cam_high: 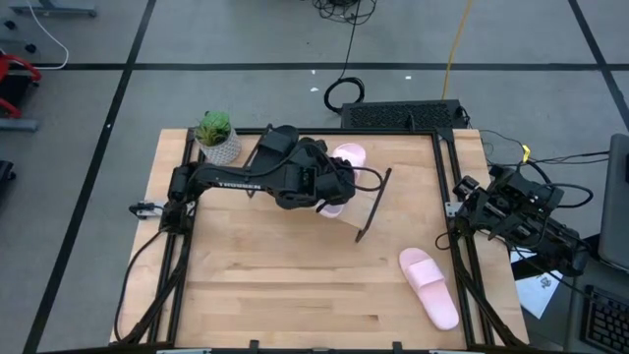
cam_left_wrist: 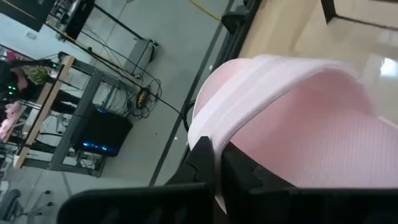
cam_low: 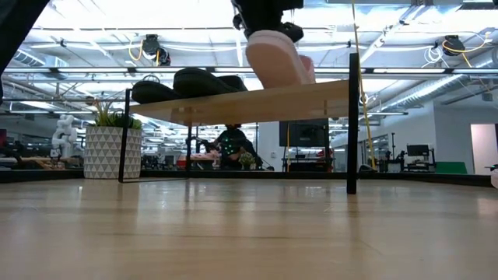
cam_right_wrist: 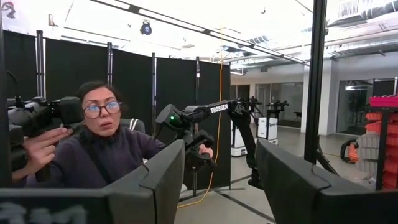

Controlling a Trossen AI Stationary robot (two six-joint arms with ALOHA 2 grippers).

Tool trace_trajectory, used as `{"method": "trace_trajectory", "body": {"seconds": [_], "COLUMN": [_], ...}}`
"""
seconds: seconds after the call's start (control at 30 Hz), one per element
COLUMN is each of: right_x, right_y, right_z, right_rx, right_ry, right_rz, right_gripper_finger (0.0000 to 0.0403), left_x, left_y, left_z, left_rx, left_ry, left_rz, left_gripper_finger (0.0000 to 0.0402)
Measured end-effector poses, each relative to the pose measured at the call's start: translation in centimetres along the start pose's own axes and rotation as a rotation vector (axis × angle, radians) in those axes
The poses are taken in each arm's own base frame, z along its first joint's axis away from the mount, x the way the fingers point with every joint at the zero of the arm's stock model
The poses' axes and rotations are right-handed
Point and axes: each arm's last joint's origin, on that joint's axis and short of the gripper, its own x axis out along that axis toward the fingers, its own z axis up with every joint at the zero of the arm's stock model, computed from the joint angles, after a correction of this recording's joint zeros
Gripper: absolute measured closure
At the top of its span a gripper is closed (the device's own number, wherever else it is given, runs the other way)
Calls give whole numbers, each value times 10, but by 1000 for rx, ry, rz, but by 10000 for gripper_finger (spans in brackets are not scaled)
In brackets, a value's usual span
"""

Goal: Pick and place slides into the shelf
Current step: Put the left pink slide on the shelf

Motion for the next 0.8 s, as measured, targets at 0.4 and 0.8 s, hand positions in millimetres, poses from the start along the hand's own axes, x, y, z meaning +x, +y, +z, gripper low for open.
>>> {"method": "trace_trajectory", "body": {"seconds": [0.4, 0.8], "right_x": [0, 0], "right_y": [0, 0], "right_z": [0, 0], "right_rx": [0, 1], "right_ry": [0, -10], "right_rz": [0, -2], "right_gripper_finger": [216, 216], "left_x": [-29, -54], "left_y": [8, 22], "left_z": [14, -18], "left_rx": [25, -144], "left_ry": [-125, -345], "left_rz": [-10, -72], "left_gripper_finger": [401, 401]}}
